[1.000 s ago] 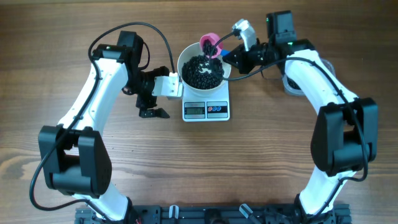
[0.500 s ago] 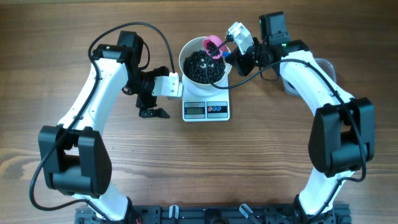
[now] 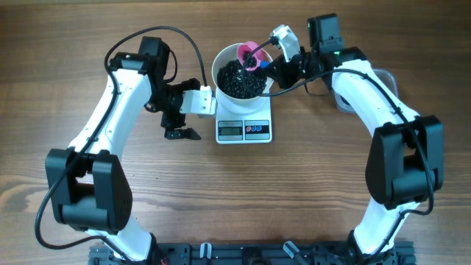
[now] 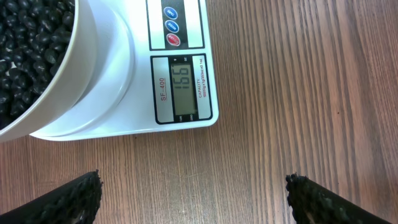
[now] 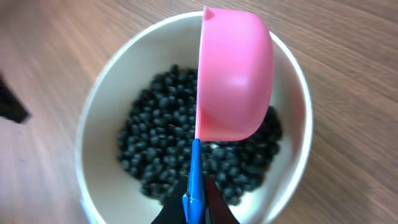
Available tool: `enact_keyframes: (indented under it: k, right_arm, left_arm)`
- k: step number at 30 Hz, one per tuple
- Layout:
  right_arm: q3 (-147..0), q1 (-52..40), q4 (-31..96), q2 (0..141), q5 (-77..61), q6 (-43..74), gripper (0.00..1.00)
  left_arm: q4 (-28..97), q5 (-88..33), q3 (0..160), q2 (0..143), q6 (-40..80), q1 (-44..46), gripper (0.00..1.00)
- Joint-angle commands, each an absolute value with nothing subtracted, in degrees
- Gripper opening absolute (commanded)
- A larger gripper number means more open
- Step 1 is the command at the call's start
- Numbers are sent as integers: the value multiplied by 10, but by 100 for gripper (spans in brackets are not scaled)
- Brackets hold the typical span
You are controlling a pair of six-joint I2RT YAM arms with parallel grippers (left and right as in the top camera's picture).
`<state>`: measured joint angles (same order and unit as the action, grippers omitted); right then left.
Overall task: Scoop item into bowl and weigh 150g on scale
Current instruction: 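Carry the scoop right to the clear bean tub with the right gripper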
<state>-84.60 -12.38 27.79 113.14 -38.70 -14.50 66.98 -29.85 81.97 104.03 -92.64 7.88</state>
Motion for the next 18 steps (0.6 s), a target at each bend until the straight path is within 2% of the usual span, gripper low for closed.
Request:
enact_keyframes:
  k: [1, 7, 11, 18]
  right_arm:
    - [-848, -105, 274, 1134, -479, -96, 4]
    - [-853, -56, 195, 1129, -614, -18, 4]
    - [-853, -37, 151, 1123, -669, -8, 4]
    - [-853, 40, 169, 1108, -734, 23, 4]
  left_arm:
    - [670, -299, 816, 1040, -925, 80, 100]
    - [670, -299, 816, 1040, -925, 81, 100]
    - [670, -299, 816, 1040, -925, 81, 100]
    - [670, -299, 816, 1040, -925, 80, 100]
